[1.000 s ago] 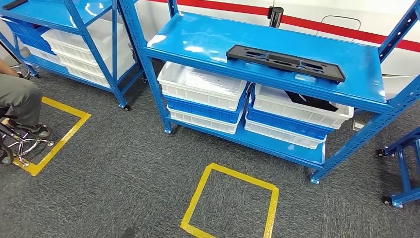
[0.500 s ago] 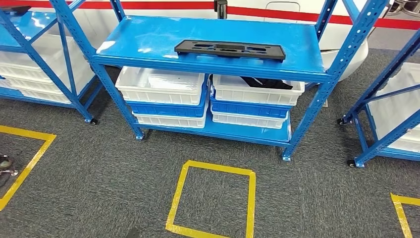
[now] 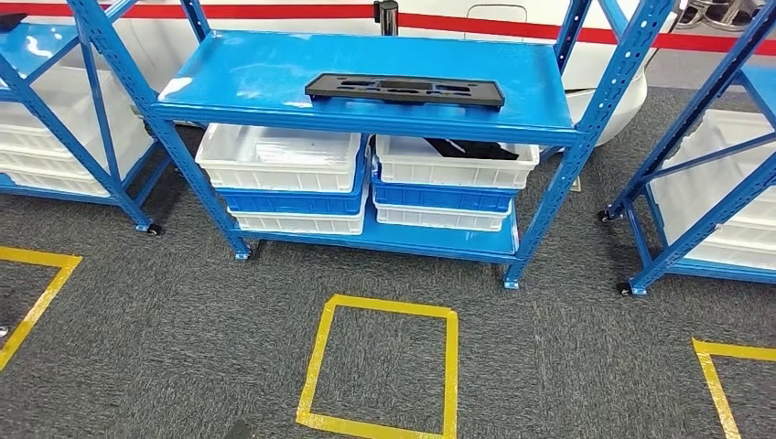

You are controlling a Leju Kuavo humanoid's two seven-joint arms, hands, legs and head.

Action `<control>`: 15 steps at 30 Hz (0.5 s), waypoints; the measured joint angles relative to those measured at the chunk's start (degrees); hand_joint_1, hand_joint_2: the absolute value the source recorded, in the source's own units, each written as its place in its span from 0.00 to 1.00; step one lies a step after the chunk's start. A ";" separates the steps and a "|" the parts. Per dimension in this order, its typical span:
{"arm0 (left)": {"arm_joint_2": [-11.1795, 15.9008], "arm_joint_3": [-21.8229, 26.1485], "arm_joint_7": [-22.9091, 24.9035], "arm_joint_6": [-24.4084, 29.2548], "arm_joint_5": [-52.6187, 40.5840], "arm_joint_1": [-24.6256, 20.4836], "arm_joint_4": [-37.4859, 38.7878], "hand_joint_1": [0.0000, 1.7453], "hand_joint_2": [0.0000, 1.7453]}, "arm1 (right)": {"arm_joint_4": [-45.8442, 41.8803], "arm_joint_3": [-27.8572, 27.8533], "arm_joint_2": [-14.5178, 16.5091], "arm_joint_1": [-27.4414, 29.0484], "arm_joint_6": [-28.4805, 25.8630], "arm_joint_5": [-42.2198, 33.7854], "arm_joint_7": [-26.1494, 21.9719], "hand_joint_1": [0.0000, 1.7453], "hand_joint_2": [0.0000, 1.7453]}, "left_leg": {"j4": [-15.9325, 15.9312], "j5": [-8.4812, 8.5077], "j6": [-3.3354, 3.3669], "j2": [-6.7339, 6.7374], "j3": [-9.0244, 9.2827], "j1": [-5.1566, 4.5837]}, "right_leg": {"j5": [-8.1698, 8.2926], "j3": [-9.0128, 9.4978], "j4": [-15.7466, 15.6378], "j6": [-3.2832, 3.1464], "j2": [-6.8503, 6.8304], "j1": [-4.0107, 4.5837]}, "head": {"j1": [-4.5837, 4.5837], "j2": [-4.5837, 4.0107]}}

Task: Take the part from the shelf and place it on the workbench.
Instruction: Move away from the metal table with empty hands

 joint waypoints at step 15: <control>-0.45 0.07 0.32 -0.02 -0.35 0.09 0.00 0.00 0.00 | 0.00 -0.22 -0.46 0.06 -0.05 0.26 0.11 0.00 1.00 | 5.62 -1.41 -4.39 0.13 -4.68 1.40 | -1.70 3.49 -1.12 -0.17 -0.16 -1.55 | 0.02 0.00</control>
